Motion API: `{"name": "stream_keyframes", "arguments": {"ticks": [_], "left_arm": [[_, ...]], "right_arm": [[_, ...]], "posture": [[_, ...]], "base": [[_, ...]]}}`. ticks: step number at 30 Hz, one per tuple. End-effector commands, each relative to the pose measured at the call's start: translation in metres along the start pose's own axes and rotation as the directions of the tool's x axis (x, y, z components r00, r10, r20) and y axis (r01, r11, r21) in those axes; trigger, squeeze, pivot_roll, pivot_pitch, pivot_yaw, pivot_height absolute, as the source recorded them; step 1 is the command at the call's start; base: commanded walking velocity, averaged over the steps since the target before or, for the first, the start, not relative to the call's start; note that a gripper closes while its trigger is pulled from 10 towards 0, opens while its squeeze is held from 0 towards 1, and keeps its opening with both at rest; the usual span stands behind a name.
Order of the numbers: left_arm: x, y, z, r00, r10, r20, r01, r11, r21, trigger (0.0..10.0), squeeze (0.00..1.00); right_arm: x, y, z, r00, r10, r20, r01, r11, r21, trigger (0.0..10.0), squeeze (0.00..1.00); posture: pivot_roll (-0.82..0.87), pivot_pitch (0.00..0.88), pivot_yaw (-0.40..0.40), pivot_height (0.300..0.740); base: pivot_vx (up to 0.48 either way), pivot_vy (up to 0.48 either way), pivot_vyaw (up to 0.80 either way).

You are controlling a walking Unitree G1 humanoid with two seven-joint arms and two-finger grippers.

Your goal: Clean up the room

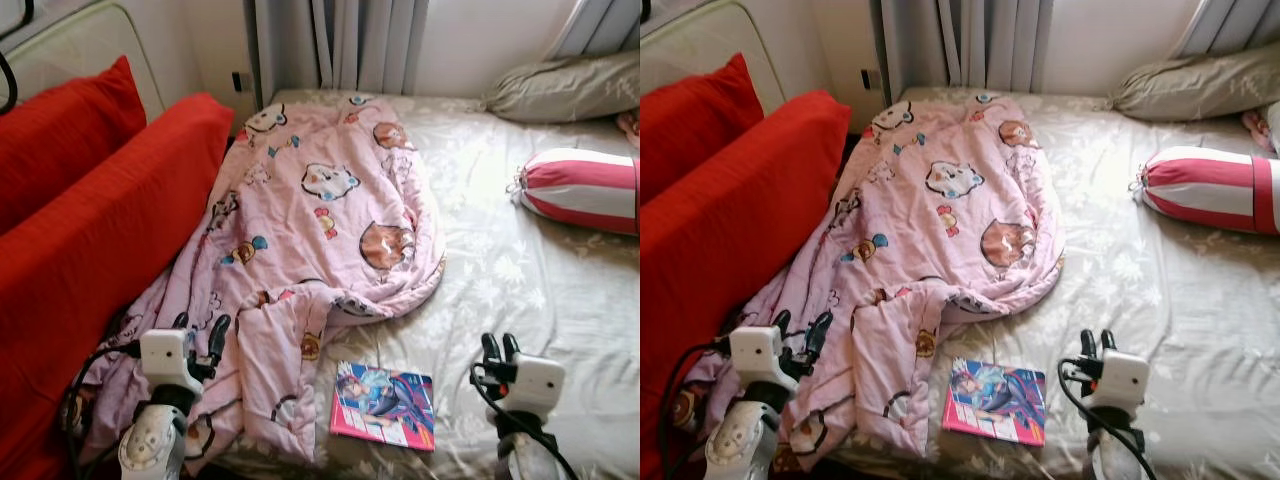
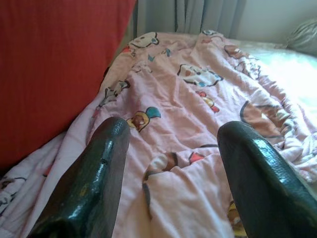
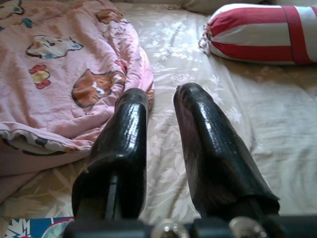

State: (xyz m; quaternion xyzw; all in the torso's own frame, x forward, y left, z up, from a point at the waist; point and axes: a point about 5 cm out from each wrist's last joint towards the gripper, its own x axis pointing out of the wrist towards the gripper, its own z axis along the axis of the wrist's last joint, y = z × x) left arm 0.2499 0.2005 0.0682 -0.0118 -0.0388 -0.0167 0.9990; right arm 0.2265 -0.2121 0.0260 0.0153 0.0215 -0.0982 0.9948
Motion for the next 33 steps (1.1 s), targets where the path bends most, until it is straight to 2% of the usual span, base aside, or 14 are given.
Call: {"name": "stream_keyframes", "arguments": {"ticks": [1,6,9,13,20,23,30,33], "left_arm": [[-0.001,-0.002,0.001,1.0,-0.005,-0.01,0.005,1.0,-0.009,10.0,0.0],[-0.001,-0.004,0.001,1.0,-0.01,-0.012,0.01,1.0,-0.009,10.0,0.0],[-0.001,-0.008,0.001,1.0,-0.016,-0.017,0.015,1.0,-0.018,10.0,0.0],[-0.001,-0.015,0.003,0.999,-0.03,-0.033,0.029,0.999,-0.033,10.0,0.0],[0.001,-0.017,0.005,0.999,-0.036,-0.03,0.035,0.999,-0.036,10.0,0.0],[0.001,-0.017,0.004,0.999,-0.034,-0.034,0.033,0.999,-0.039,10.0,0.0],[0.0,-0.019,0.005,0.998,-0.04,-0.042,0.038,0.998,-0.042,10.0,0.0],[0.0,-0.019,0.005,0.998,-0.04,-0.043,0.038,0.998,-0.041,10.0,0.0]], "right_arm": [[-0.001,0.002,0.0,1.0,0.0,-0.012,0.0,1.0,0.008,10.0,0.0],[0.001,0.007,0.0,0.999,0.03,-0.036,-0.03,0.999,0.016,10.0,0.0],[0.003,0.005,-0.004,0.997,0.02,-0.073,-0.023,0.999,-0.038,10.0,0.0],[0.001,0.006,-0.004,0.995,0.046,-0.09,-0.047,0.999,-0.013,10.0,0.0],[0.002,0.008,-0.004,0.995,0.062,-0.082,-0.062,0.998,0.003,10.0,0.0],[0.002,0.011,-0.007,0.991,0.066,-0.115,-0.067,0.998,-0.001,10.0,0.0],[0.002,0.014,-0.009,0.987,0.094,-0.13,-0.095,0.996,0.0,10.0,0.0],[0.002,0.015,-0.009,0.987,0.102,-0.125,-0.101,0.995,0.011,10.0,0.0]], "posture": [[0.06,0.085,-0.033,0.74],[0.07,0.074,-0.038,0.74],[0.07,0.067,-0.035,0.725],[0.06,0.05,-0.035,0.69],[0.07,0.031,-0.029,0.69],[0.07,0.026,-0.029,0.69],[0.07,0.019,-0.027,0.655],[0.07,0.015,-0.027,0.655]], "base": [[0.0,0.0,0.0],[0.0,0.0,0.0],[0.0,0.0,0.0],[0.0,0.0,0.0],[0.0,0.0,0.0],[0.0,0.0,0.0],[0.0,0.0,0.0],[0.0,0.0,0.0]]}}
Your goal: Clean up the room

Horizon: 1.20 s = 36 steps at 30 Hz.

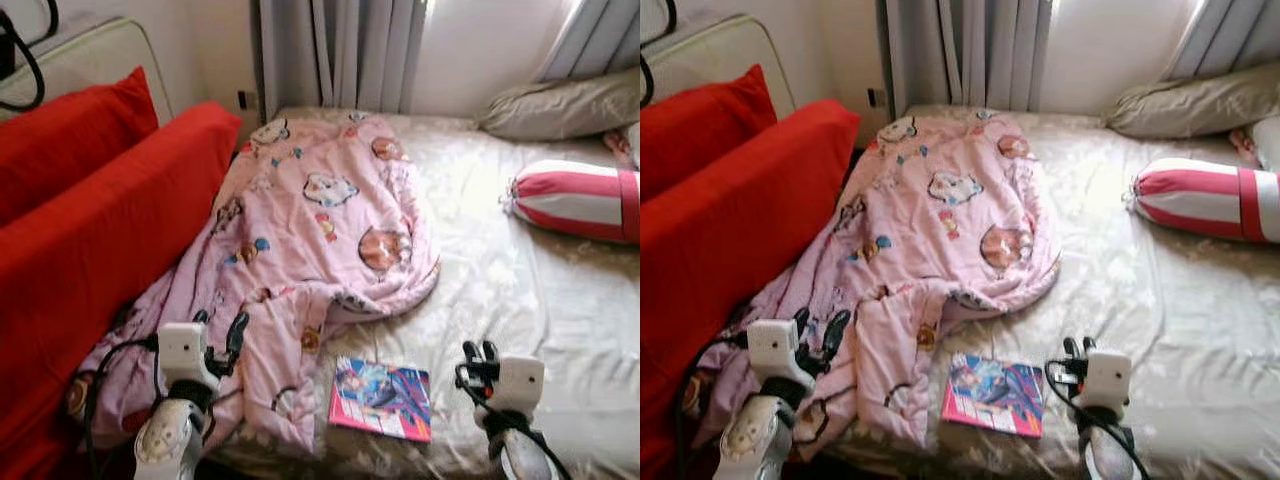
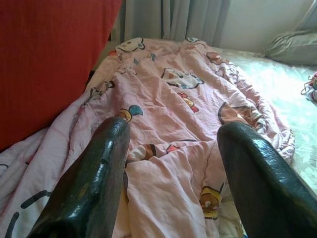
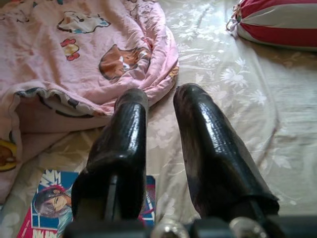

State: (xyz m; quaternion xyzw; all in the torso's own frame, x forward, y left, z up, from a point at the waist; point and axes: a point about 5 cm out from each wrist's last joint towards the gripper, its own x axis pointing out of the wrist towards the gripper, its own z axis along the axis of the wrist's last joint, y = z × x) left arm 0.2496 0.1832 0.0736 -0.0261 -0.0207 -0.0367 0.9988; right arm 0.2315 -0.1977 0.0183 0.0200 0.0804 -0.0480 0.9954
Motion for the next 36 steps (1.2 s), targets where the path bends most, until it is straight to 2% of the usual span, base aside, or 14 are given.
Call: {"name": "stream_keyframes", "arguments": {"ticks": [1,33,36], "left_arm": [[-0.0005,-0.0017,0.0001,1.0,0.0,-0.007,-0.001,1.0,-0.01,10.0,0.0],[-0.0014,-0.002,-0.0016,0.999,0.001,-0.033,-0.002,1.0,-0.008,10.0,0.0],[-0.0015,-0.002,-0.0013,0.999,0.002,-0.034,-0.002,1.0,-0.004,10.0,0.0]], "right_arm": [[-0.0003,0.0,-0.0025,1.0,0.006,-0.014,-0.006,1.0,0.001,10.0,0.0],[0.0021,0.0067,-0.009,0.995,0.067,-0.078,-0.066,0.998,0.013,10.0,0.0],[0.0018,0.0089,-0.0107,0.993,0.084,-0.086,-0.084,0.996,0.009,10.0,0.0]], "posture": [[0.07,0.015,-0.027,0.655],[0.07,0.07,-0.037,0.655],[0.07,0.074,-0.038,0.64]], "base": [[0.0,0.0,0.0],[0.0,0.0,0.0],[0.0,0.0,0.0]]}}
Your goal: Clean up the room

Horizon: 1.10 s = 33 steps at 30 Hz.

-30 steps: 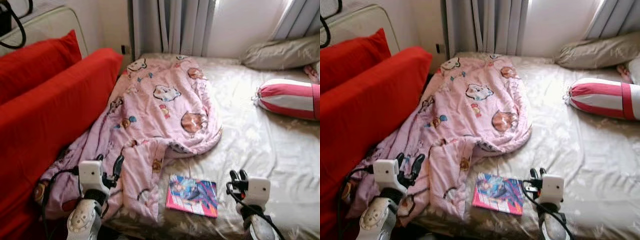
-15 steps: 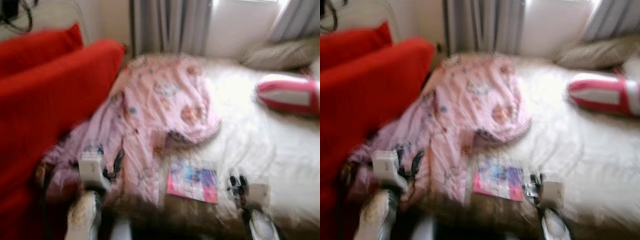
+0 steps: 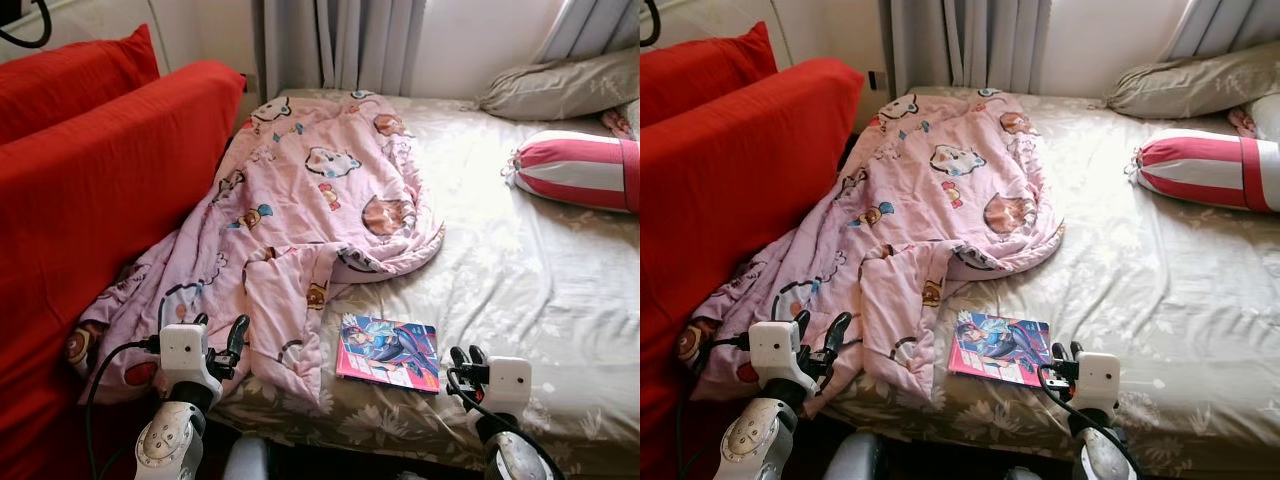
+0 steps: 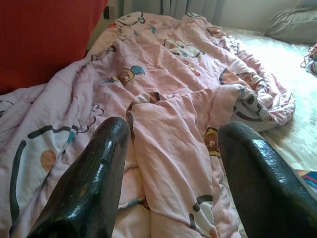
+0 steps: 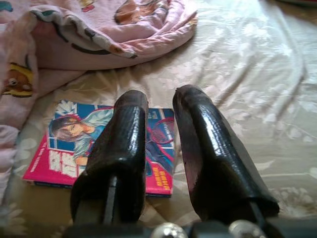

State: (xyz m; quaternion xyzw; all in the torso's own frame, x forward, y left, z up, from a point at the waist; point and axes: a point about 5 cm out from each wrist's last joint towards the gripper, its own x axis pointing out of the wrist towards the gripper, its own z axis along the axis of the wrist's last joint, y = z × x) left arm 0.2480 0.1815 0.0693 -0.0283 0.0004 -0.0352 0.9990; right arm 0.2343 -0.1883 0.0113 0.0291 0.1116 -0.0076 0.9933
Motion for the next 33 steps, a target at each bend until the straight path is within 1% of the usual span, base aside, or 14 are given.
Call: {"name": "stream_keyframes", "arguments": {"ticks": [1,4,10,11,14,18,26,33], "left_arm": [[0.0,-0.001,0.003,1.0,-0.002,0.009,0.002,1.0,0.003,10.0,0.0],[0.002,-0.001,0.004,1.0,-0.005,0.012,0.005,1.0,0.003,10.0,0.0],[0.003,0.001,0.005,1.0,-0.004,0.011,0.004,1.0,0.007,10.0,0.0],[0.003,0.001,0.005,1.0,-0.004,0.01,0.004,1.0,0.008,10.0,0.0],[0.003,0.001,0.005,1.0,-0.004,0.009,0.004,1.0,0.009,10.0,0.0],[0.001,0.0,0.003,1.0,-0.009,-0.001,0.009,1.0,0.011,10.0,0.0],[0.001,0.0,0.002,1.0,-0.012,-0.006,0.012,1.0,0.016,10.0,0.0],[0.0,-0.001,0.001,1.0,-0.024,-0.019,0.024,1.0,0.019,10.0,0.0]], "right_arm": [[-0.001,0.001,-0.003,1.0,0.011,-0.014,-0.011,1.0,0.0,10.0,0.0],[-0.002,0.004,0.0,1.0,0.028,0.005,-0.028,0.999,0.03,10.0,0.0],[0.0,0.007,-0.001,0.999,0.034,0.001,-0.034,0.999,0.03,10.0,0.0],[0.001,0.007,-0.001,0.999,0.035,-0.013,-0.035,0.999,0.024,10.0,0.0],[0.002,0.007,-0.005,0.998,0.04,-0.038,-0.039,0.999,0.02,10.0,0.0],[0.001,0.008,-0.004,0.999,0.044,-0.021,-0.043,0.999,0.018,10.0,0.0],[0.002,0.011,-0.002,0.999,0.047,-0.012,-0.047,0.998,0.033,10.0,0.0],[0.001,0.013,-0.003,0.998,0.061,-0.011,-0.061,0.997,0.046,10.0,0.0]], "posture": [[0.07,0.076,-0.037,0.64],[0.07,0.076,-0.035,0.64],[0.07,0.078,-0.036,0.64],[0.07,0.078,-0.035,0.64],[0.07,0.081,-0.035,0.62],[0.07,0.08,-0.035,0.596],[0.07,0.08,-0.038,0.596],[0.07,0.081,-0.038,0.596]], "base": [[0.0,0.0,0.0],[0.0,0.0,0.0],[0.0,0.0,0.0],[0.0,0.0,0.0],[0.0,0.0,0.0],[0.0,0.0,0.0],[0.0,0.0,0.0],[0.0,0.0,0.0]]}}
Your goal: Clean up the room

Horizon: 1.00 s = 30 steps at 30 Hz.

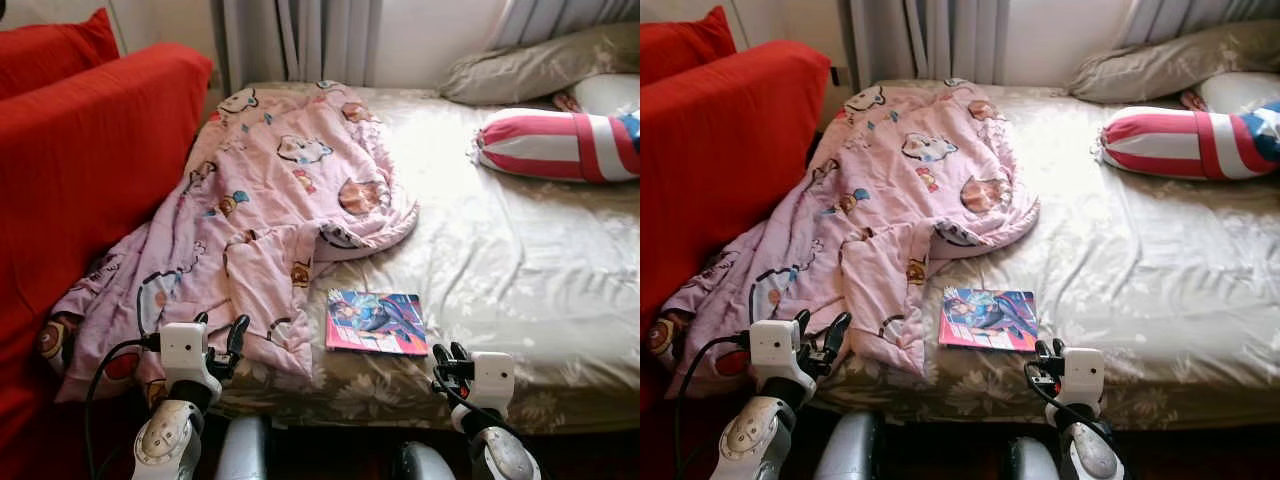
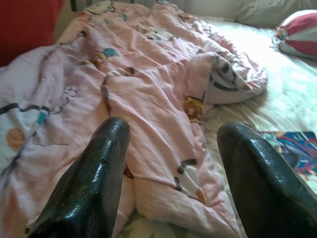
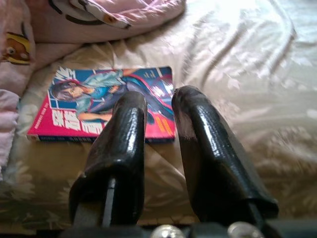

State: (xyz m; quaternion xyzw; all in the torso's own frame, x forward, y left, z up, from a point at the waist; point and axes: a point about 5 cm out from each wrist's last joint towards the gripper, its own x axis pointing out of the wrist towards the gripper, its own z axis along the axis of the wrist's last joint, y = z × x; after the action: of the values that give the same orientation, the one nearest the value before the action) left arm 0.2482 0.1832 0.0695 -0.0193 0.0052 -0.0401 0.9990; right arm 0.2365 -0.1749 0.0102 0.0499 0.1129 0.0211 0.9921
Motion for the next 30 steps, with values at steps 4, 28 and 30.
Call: {"name": "stream_keyframes", "arguments": {"ticks": [4,28,30], "left_arm": [[0.0004,-0.0031,-0.0002,1.0,-0.017,-0.013,0.017,1.0,-0.002,10.0,0.0],[0.0034,-0.0068,-0.0008,0.999,-0.043,-0.019,0.043,0.999,-0.003,10.0,0.0],[0.0037,-0.0073,-0.001,0.999,-0.045,-0.02,0.045,0.999,-0.003,10.0,0.0]], "right_arm": [[-0.0022,0.0,-0.0023,1.0,0.009,-0.008,-0.009,1.0,0.012,10.0,0.0],[-0.0004,0.0052,0.0003,0.997,0.072,0.003,-0.072,0.997,-0.024,10.0,0.0],[-0.0005,0.0051,-0.0004,0.998,0.067,0.001,-0.067,0.998,-0.014,10.0,0.0]], "posture": [[0.07,0.08,-0.036,0.596],[0.07,0.072,-0.035,0.596],[0.07,0.072,-0.035,0.596]], "base": [[0.0,0.0,0.0],[0.0,0.0,0.35],[0.0,0.0,0.8]]}}
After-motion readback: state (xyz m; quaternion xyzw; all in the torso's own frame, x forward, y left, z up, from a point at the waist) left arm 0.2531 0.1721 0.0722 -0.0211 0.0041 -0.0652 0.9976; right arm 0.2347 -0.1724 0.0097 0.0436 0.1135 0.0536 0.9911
